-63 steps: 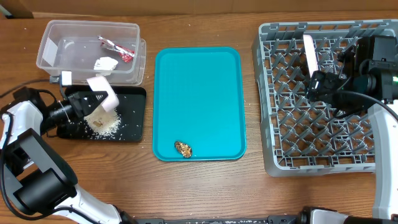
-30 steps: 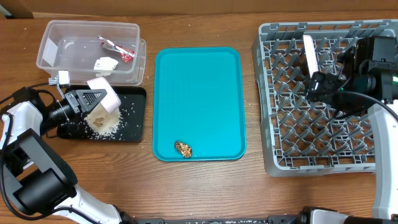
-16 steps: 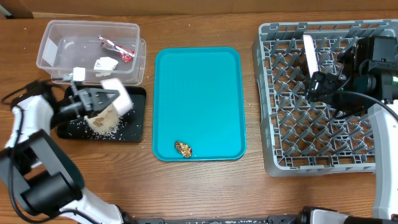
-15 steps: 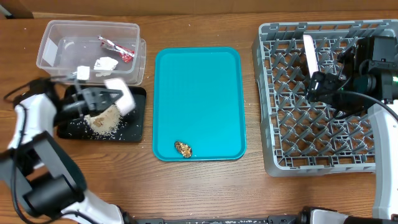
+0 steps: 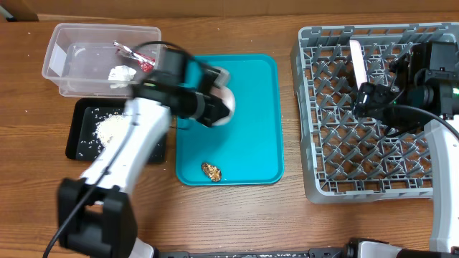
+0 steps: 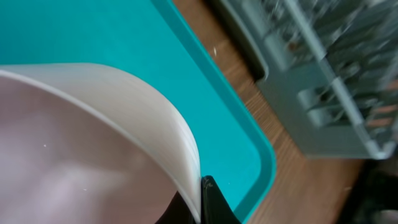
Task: Sort waste into correct bins and load items into the dishwasher
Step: 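Bring the emptied bowl back and set it on the teal tray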
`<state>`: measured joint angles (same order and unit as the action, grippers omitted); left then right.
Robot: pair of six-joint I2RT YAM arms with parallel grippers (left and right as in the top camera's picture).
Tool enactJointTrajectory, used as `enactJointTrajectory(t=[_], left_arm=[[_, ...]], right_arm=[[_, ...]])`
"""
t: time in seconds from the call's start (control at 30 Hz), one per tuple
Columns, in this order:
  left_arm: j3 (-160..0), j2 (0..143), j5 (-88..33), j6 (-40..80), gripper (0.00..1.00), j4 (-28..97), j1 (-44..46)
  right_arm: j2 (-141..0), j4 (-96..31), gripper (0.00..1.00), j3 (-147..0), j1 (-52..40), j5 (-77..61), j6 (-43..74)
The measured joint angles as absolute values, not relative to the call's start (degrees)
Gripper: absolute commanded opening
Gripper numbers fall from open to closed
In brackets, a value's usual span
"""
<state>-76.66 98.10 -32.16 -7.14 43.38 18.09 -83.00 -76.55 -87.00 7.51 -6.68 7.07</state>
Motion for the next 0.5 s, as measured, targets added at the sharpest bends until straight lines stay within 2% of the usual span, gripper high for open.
enactJointTrajectory(t=[0.17,0.37,0.4,0.47,0.5], left_arm=[[-76.6,103.4,-16.9,-4.6,0.04,42.1,28.2],[-76.6,108.5,-7.0,-4.1,0.04,41.5,32.3],[-76.6,108.6,-6.2,-3.9,0.08,41.3,32.3],[-76.7,108.6,-5.3,-3.4,0.28,41.1,32.2],[-76.7,108.6,-4.8,-3.0,0.32,41.1,32.1]], right_arm=[[-83.0,-76.6,0.91,-87.0,7.5,-6.7,7.0],[-83.0,-76.5,0.91,-87.0,7.5,-7.2,7.1],[-83.0,-76.6,0.91,-87.0,7.5,-7.2,7.1],[-83.0,-76.5,0.92,-87.0,7.5,-7.3,7.1],[-83.0,-76.5,0.92,-87.0,7.5,-7.3,7.0]])
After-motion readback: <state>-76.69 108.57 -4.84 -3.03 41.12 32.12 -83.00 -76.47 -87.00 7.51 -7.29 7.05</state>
